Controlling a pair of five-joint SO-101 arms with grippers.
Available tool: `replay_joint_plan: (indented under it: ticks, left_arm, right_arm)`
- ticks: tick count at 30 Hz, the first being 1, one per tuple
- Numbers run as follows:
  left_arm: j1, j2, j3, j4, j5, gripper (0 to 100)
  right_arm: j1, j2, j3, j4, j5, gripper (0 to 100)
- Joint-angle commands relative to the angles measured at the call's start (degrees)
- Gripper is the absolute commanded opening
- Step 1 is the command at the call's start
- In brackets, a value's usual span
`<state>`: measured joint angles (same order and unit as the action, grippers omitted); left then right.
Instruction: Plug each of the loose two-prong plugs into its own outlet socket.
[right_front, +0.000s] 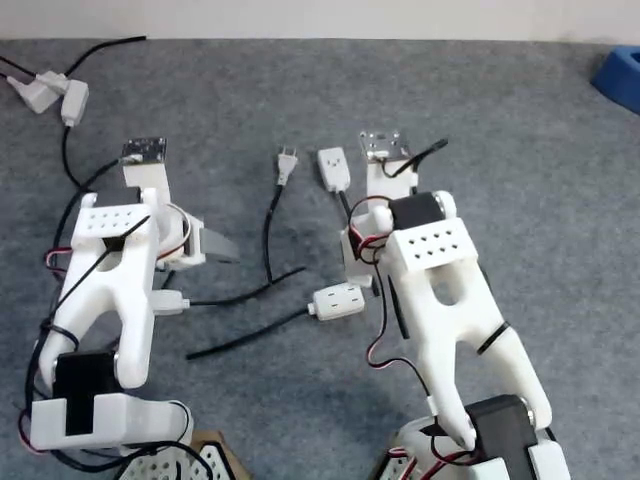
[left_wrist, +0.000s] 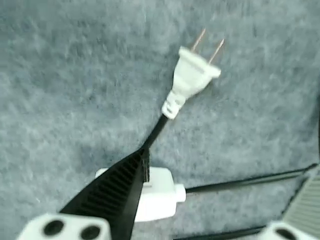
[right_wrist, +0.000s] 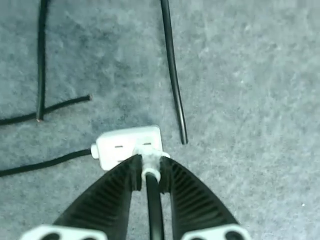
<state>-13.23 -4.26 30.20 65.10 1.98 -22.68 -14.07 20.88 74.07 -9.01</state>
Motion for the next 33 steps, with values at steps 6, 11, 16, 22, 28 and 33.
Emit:
replay_joint_plan:
  ticks: [6,11,16,22,28,33]
  left_arm:
    - [1.27,-0.31,6.20,-11.34,0.09,44]
    - [1.36,-0.22,6.55,-11.60,0.00,44]
    - [1.36,-0.22,6.73,-11.60,0.00,44]
    - [1.36,-0.22,6.73,-11.60,0.00,44]
    - [1.45,-0.13,6.73,-11.69,0.00,44]
    - [1.45,-0.13,7.87,-14.33,0.00,44]
  right_arm:
    - [-8.31,-2.51,-3.30,0.40,3.78,0.6]
    - [-9.63,-2.51,-3.30,0.48,3.96,0.6]
    - [-9.54,-2.42,-3.12,2.51,5.80,0.6]
    - [-8.57,-2.33,-3.03,2.68,6.59,0.6]
    - [-10.77,-2.42,-2.95,2.77,33.93,0.7]
    - [-13.93,-1.98,-0.22,-2.68,58.20,0.7]
